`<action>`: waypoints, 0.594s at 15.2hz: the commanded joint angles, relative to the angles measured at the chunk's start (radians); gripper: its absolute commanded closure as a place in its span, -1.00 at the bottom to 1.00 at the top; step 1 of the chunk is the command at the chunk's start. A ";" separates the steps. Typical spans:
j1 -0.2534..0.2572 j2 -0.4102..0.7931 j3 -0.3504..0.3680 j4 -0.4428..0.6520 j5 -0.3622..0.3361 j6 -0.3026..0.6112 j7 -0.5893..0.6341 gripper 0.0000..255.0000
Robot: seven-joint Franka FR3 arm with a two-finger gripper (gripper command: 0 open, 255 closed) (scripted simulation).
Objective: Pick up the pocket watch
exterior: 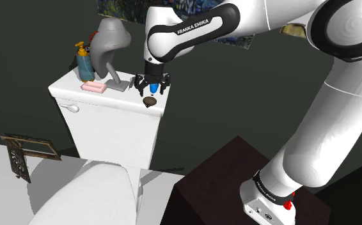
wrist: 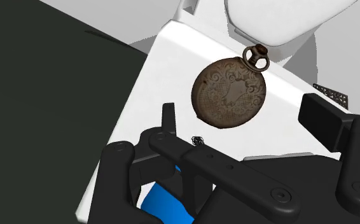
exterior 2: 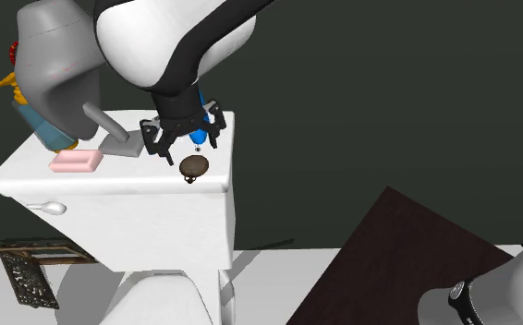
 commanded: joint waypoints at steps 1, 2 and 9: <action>0.004 0.022 0.000 0.000 -0.006 0.023 0.010 -1.00; 0.005 0.028 -0.001 -0.005 -0.008 0.035 0.012 -1.00; 0.008 0.061 -0.004 -0.028 -0.020 0.089 0.019 -1.00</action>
